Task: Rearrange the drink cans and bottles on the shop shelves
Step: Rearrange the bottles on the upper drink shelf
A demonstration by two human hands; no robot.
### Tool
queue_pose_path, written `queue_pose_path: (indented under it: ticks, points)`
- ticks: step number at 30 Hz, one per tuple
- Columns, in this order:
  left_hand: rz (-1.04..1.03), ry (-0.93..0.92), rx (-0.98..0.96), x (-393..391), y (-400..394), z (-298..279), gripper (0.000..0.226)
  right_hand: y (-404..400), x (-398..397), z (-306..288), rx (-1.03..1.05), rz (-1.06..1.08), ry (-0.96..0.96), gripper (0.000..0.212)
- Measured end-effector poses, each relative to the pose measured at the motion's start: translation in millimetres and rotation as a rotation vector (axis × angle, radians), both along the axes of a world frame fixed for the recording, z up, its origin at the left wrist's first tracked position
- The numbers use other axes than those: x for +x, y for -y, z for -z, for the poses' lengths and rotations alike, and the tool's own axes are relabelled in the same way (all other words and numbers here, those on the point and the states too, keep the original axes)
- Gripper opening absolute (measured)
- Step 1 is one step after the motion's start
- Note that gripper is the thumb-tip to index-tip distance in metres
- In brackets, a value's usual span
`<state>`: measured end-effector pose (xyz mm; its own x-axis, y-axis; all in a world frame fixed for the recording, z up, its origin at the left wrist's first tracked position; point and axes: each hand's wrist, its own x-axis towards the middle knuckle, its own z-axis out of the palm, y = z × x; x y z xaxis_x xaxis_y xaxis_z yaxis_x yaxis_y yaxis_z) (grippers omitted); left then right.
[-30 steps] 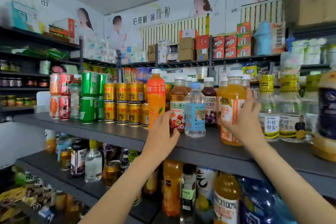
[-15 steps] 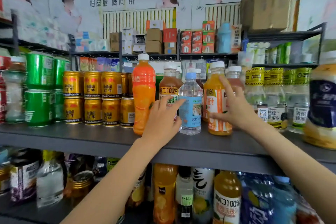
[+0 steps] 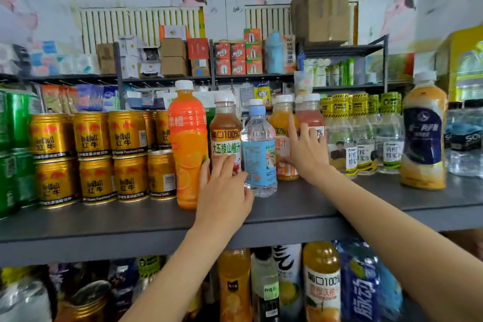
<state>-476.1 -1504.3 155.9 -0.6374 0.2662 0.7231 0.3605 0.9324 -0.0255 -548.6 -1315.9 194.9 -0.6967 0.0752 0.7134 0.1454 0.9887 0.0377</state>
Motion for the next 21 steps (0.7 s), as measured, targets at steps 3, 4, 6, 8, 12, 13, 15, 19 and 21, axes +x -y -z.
queue_pose_path:
  ticks: [3, 4, 6, 8, 12, 13, 15, 19, 21]
  points:
    - [0.019, 0.004, 0.026, 2, 1, 1, 0.041, 7, 15, -6, -0.545, -0.402, -0.170, 0.075]
    - [0.023, 0.001, 0.035, 1, 1, 1, 0.041, 13, 21, -7, -0.771, -0.617, -0.190, 0.064]
    - [0.040, -0.007, 0.053, 1, 1, 1, 0.041, 29, 36, -5, -0.988, -0.896, -0.014, 0.057]
    - [0.055, -0.014, 0.047, 1, 1, 1, 0.041, 39, 41, 5, -0.897, -0.895, 0.126, 0.078]
    - [0.083, -0.005, 0.068, -1, 3, 3, 0.041, 43, 44, 16, -0.763, -0.785, 0.020, 0.100]
    - [0.104, -0.003, 0.076, -1, 3, 3, 0.040, 41, 51, 15, -0.766, -0.776, -0.004, 0.098]
    - [0.130, 0.012, 0.091, 0, 2, 3, 0.038, 28, 67, 19, -0.784, -0.753, -0.049, 0.097]
    - [0.143, 0.070, 0.166, 5, -18, 1, 0.037, -30, 111, 28, -0.744, -0.737, -0.200, 0.093]
    - [0.190, 0.089, 0.197, 9, -49, -1, 0.036, -68, 133, 30, -0.709, -0.701, -0.302, 0.092]
